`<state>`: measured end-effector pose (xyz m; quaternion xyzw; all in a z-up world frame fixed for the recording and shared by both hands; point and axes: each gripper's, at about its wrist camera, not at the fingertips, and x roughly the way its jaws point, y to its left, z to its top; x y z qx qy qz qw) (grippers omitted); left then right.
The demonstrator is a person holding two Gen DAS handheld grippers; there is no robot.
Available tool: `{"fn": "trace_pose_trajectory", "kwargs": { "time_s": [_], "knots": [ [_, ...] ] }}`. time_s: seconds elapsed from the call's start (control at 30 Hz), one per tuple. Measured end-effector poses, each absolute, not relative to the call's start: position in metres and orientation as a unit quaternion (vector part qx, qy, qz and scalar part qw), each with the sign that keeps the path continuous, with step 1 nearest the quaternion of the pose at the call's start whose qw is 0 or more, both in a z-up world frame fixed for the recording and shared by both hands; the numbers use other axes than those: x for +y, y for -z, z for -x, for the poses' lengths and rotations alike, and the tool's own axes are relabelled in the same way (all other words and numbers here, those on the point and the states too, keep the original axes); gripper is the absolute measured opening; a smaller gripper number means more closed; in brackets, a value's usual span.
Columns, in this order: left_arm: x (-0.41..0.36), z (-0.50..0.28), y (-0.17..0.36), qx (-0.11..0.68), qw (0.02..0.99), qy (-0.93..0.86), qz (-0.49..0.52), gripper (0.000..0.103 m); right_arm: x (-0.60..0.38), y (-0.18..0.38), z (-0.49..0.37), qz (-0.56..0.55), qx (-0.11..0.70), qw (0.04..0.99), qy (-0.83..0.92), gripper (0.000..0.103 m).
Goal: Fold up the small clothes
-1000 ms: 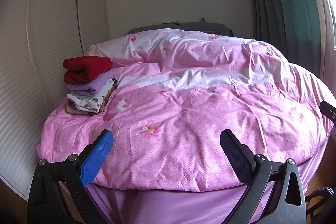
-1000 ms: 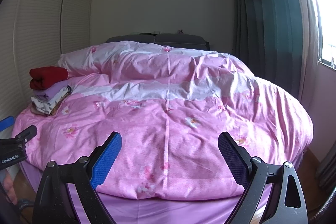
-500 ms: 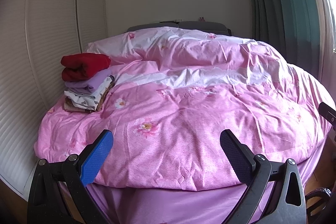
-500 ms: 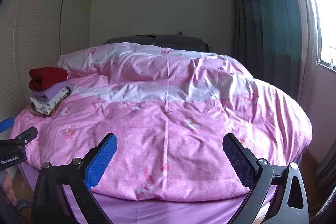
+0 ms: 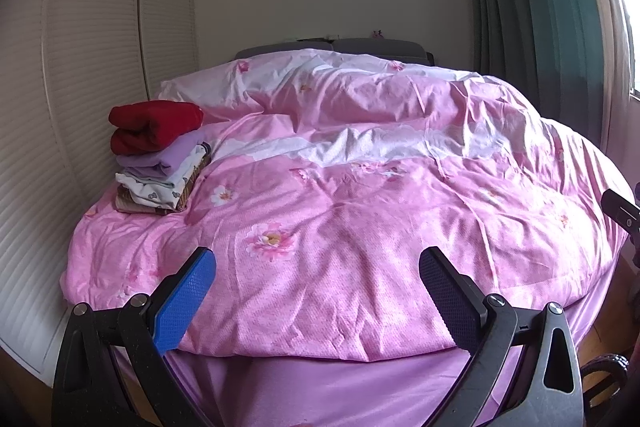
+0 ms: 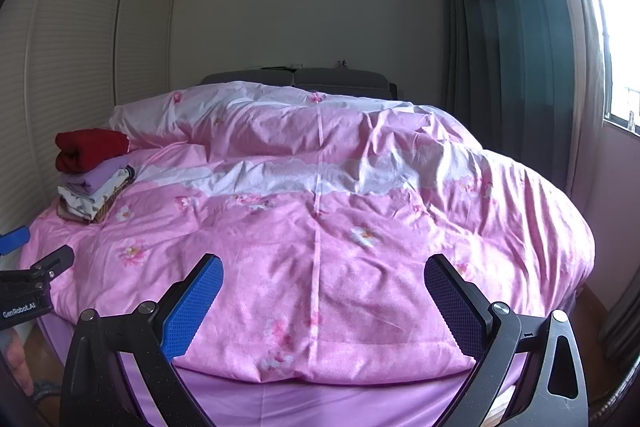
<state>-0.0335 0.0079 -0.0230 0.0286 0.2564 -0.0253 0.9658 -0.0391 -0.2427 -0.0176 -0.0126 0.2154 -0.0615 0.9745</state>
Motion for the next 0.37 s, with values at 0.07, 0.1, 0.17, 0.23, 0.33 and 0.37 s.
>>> {"fn": "trace_pose_trajectory", "kwargs": {
  "time_s": [0.07,0.1,0.17,0.23,0.33,0.37],
  "knots": [
    [0.0067,0.0338,0.0232,0.255,0.966,0.023,-0.034,0.103,-0.2430,0.0178,0.0387,0.013,0.215,0.974,0.062,0.101],
    [0.0062,0.0341,0.0234,0.254,0.966,0.025,-0.036,0.103,-0.2436,0.0179,0.0383,0.013,0.215,0.975,0.061,0.101],
    [0.0043,0.0350,0.0249,0.252,0.966,0.026,-0.044,0.103,-0.2423,0.0180,0.0388,0.013,0.216,0.974,0.062,0.102],
    [0.0011,0.0360,0.0264,0.249,0.967,0.025,-0.056,0.103,-0.2423,0.0183,0.0386,0.012,0.217,0.974,0.062,0.101],
    [-0.0008,0.0366,0.0280,0.247,0.967,0.025,-0.061,0.103,-0.2384,0.0194,0.0413,0.014,0.215,0.974,0.064,0.101],
    [-0.0008,0.0368,0.0284,0.245,0.967,0.025,-0.063,0.103,-0.2384,0.0202,0.0413,0.014,0.214,0.975,0.065,0.101]
  ]
}}
